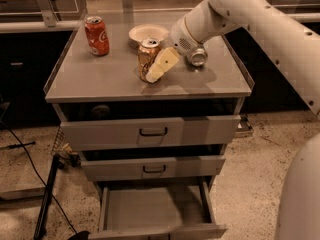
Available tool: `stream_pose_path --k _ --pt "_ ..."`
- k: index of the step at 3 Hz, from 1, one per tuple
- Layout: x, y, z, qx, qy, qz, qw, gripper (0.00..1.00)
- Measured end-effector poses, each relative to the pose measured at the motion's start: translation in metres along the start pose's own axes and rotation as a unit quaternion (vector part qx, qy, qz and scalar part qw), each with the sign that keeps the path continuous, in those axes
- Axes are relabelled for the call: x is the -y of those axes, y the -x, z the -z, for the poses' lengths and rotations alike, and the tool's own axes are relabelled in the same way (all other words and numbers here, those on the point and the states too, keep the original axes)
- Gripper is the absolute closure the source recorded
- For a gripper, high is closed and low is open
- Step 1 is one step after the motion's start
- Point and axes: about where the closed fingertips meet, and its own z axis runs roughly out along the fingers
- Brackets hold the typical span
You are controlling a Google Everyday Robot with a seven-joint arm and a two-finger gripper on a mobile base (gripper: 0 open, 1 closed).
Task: Place orange can into bottom drawer
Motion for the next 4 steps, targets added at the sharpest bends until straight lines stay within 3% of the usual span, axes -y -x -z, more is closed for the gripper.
stream_pose_path --k 1,3,4 --pt "-0.003 0.009 -0.013 0.008 0.012 0.004 0.9999 0.0" --pt "-0.009 0.02 -0.025 0.014 0.023 0.013 0.9996 0.5" --pt "-0.009 0.02 -0.025 0.014 0.023 0.013 0.9996 0.81"
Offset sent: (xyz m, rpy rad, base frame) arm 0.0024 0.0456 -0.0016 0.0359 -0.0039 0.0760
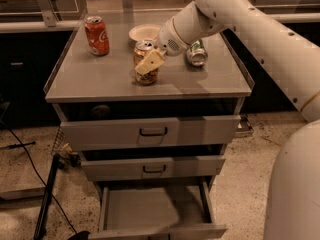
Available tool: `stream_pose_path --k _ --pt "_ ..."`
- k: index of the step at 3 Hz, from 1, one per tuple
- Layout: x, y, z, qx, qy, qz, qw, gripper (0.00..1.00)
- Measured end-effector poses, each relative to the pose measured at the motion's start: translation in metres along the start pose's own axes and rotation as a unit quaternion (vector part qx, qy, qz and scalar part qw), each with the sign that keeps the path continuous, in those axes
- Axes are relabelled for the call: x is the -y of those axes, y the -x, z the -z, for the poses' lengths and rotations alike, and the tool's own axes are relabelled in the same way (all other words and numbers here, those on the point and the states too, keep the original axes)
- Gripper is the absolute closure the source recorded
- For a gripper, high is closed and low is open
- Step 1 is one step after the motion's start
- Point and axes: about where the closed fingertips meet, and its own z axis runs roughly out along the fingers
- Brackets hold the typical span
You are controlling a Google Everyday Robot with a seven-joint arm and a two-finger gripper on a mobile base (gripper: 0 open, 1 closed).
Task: Place orange can into bottom drawer
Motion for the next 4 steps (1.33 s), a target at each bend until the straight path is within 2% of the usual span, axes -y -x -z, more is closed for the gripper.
stream_pose_path --k 1,2,3,4 --pt "0.0 0.0 0.0 0.0 0.0 0.0 1.0 1.0" --pt "-0.006 0.003 0.02 -0.001 -0.004 0.007 1.0 1.0" --pt "-0.025 0.003 0.048 -0.003 -0.003 0.01 0.9999 1.0" --pt "-0.067 -0.002 0.085 -0.004 -0.005 0.007 1.0 1.0"
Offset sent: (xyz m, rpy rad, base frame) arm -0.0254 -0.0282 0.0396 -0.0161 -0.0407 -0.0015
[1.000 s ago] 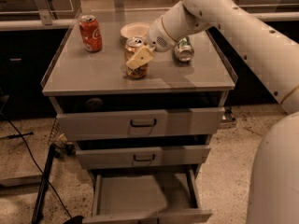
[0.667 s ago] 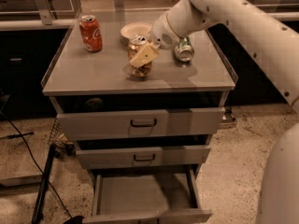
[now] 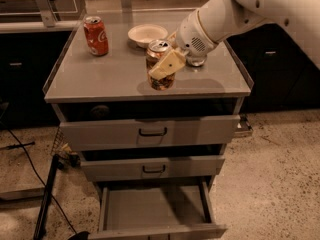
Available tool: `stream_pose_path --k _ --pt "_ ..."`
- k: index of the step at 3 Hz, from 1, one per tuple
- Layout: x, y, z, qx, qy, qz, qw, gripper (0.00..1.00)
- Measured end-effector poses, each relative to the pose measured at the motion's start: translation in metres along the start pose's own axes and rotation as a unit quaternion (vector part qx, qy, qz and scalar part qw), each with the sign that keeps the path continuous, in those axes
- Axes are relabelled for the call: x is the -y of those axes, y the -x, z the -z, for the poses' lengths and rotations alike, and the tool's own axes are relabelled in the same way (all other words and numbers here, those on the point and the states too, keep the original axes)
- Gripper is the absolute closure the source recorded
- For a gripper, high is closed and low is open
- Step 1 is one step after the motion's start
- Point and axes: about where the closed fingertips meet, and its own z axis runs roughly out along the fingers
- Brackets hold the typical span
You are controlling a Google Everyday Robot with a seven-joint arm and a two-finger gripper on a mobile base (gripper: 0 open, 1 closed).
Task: Place orange can into bottom drawer
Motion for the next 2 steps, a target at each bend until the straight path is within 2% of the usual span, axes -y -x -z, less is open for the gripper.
stream_pose_path --k 1,2 --pt "-0.041 -0.016 0.016 0.0 -0.001 -0.017 0.9999 1.0" --pt "-0.083 -0.049 -0.014 0.005 0.005 -0.021 0.9997 1.0"
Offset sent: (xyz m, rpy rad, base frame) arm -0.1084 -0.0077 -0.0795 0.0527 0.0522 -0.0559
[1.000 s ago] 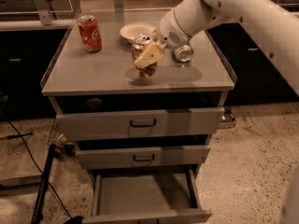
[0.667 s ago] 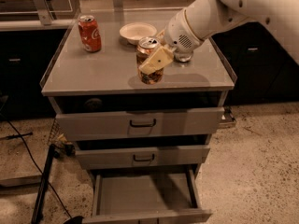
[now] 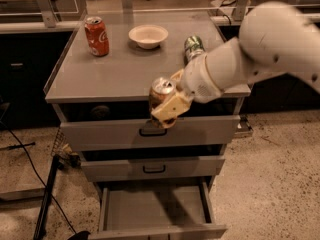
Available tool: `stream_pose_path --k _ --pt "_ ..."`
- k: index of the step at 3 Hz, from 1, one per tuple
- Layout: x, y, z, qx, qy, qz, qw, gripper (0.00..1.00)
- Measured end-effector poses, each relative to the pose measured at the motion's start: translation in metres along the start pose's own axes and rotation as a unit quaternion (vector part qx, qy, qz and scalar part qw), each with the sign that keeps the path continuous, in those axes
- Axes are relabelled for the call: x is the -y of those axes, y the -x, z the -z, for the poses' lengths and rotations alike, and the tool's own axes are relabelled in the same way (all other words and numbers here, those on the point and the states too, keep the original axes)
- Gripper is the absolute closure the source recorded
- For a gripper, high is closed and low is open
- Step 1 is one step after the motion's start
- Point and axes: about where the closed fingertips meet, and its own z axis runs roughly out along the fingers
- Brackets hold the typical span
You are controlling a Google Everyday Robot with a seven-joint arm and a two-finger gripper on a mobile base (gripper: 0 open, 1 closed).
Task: Place orange can into bottom drawer
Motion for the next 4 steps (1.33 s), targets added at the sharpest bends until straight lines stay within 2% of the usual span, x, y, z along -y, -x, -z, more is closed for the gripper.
stream_pose_path --k 1,2,3,4 --pt "-0.013 -0.024 -0.038 0.001 -0.001 0.022 0.9998 1.0" --pt "-0.014 -0.026 -0.042 0.001 -0.003 0.024 0.9997 1.0" --pt "-0.02 -0.04 -0.051 0.001 0.001 0.021 0.9998 1.0" --pt "-0.032 -0.089 -0.072 0.007 -0.003 0.008 0.9999 1.0"
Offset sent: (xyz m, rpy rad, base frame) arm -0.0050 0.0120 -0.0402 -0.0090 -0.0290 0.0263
